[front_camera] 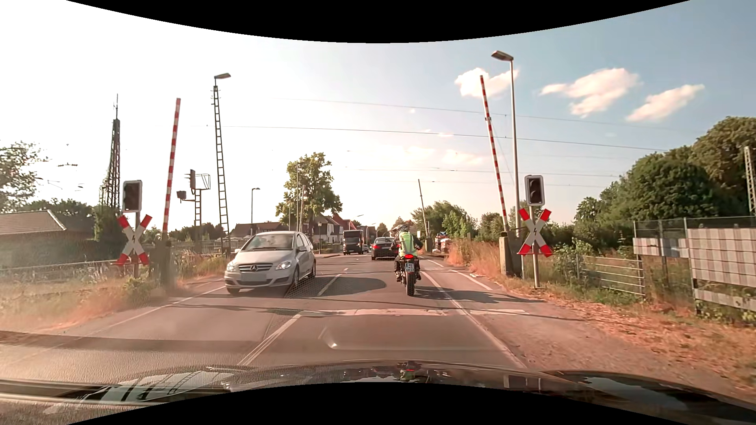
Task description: Follow the waypoints while adhering to traffic rules and regulations
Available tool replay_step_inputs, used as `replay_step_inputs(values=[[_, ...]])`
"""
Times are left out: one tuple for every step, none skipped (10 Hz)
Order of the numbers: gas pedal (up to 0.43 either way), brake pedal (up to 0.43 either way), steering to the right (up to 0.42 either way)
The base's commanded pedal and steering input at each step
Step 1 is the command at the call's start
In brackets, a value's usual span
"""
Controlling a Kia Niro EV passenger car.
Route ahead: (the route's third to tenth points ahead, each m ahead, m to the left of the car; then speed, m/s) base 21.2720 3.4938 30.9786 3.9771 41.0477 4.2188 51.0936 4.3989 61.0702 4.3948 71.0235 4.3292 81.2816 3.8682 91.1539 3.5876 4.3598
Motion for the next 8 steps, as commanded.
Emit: replay_step_inputs(values=[[0.0, 0.0, -0.011], [0.0, 0.0, -0.009], [0.0, 0.0, -0.008], [0.0, 0.0, -0.007], [0.0, 0.0, -0.005], [0.0, 0.0, -0.004], [0.0, 0.0, -0.003], [0.02, 0.0, -0.003]])
